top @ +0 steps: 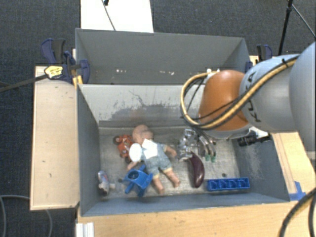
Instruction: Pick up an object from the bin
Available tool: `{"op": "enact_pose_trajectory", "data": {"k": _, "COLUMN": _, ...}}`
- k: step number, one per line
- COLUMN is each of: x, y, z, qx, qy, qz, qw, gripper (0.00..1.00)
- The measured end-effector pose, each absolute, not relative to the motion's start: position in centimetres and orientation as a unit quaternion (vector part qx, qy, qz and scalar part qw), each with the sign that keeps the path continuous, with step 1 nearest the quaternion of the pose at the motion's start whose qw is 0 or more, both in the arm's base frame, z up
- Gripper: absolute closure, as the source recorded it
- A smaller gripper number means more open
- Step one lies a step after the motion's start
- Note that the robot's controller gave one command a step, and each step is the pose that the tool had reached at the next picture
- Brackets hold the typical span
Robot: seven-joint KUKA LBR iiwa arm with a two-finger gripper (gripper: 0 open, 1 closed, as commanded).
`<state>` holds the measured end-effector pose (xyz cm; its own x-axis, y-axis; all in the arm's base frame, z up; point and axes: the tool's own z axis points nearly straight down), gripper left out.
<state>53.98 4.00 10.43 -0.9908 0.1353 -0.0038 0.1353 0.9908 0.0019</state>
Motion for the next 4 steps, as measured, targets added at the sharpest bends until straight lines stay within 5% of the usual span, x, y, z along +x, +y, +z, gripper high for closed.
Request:
{"op": "enact_pose_trajectory", "data": {"k": 1, "x": 56.3, "y": 4.3, "z": 12.2, "qx": 0.02, "qy": 1.0, "qz": 0.0, "qw": 0.002, "gripper": 0.0}}
{"op": "enact_pose_trajectory", "data": {"k": 2, "x": 56.2, "y": 4.3, "z": 12.2, "qx": 0.02, "qy": 1.0, "qz": 0.0, "qw": 0.002, "gripper": 0.0}}
{"op": "enact_pose_trajectory", "data": {"k": 3, "x": 55.8, "y": 6.5, "z": 7.3, "qx": 0.093, "qy": 0.996, "qz": 0.001, "qw": 0.002, "gripper": 1.0}}
{"op": "enact_pose_trajectory", "data": {"k": 4, "x": 55.8, "y": 6.5, "z": 7.2, "qx": 0.093, "qy": 0.996, "qz": 0.001, "qw": 0.003, "gripper": 0.0}}
